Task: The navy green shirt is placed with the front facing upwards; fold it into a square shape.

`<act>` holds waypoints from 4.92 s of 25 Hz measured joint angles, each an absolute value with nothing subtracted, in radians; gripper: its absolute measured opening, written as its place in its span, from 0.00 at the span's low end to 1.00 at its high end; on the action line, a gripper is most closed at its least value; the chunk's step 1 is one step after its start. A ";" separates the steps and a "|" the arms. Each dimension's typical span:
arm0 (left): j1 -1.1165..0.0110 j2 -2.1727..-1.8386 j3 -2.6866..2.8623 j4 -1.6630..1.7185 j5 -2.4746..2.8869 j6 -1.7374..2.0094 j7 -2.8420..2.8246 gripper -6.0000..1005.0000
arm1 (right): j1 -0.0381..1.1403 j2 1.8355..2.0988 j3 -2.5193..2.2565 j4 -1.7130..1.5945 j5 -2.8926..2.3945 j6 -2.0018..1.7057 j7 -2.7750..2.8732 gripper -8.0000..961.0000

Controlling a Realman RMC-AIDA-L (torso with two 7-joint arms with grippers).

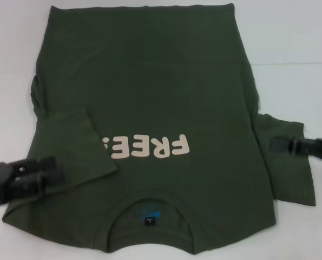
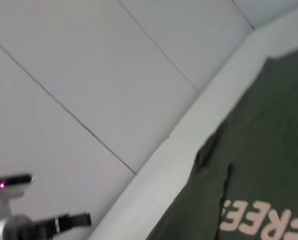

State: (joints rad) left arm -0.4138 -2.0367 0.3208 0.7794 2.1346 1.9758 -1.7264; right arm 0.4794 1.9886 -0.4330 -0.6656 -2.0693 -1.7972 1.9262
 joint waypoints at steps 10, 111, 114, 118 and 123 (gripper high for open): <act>-0.385 -2.067 0.338 0.823 2.265 1.846 -1.423 0.81 | 0.575 1.868 -0.442 -0.699 -2.290 -1.726 2.334 0.96; -0.371 -2.088 0.330 0.836 2.246 1.812 -1.207 0.81 | 0.664 1.896 -0.606 -0.573 -2.582 -1.419 2.609 0.96; -0.371 -2.088 0.329 0.837 2.246 1.812 -1.207 0.81 | 0.664 1.898 -0.606 -0.573 -2.582 -1.419 2.609 0.96; -0.371 -2.088 0.328 0.838 2.246 1.812 -1.207 0.81 | 0.664 1.901 -0.606 -0.571 -2.579 -1.419 2.609 0.96; -0.372 -2.088 0.328 0.838 2.246 1.811 -1.207 0.81 | 0.668 1.901 -0.595 -0.547 -2.570 -1.418 2.598 0.96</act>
State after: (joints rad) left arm -0.3724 -2.0876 0.3282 0.8376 2.2457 1.8112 -1.2073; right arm 0.6682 1.9013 -0.5955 -0.5474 -2.5698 -1.4181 2.5977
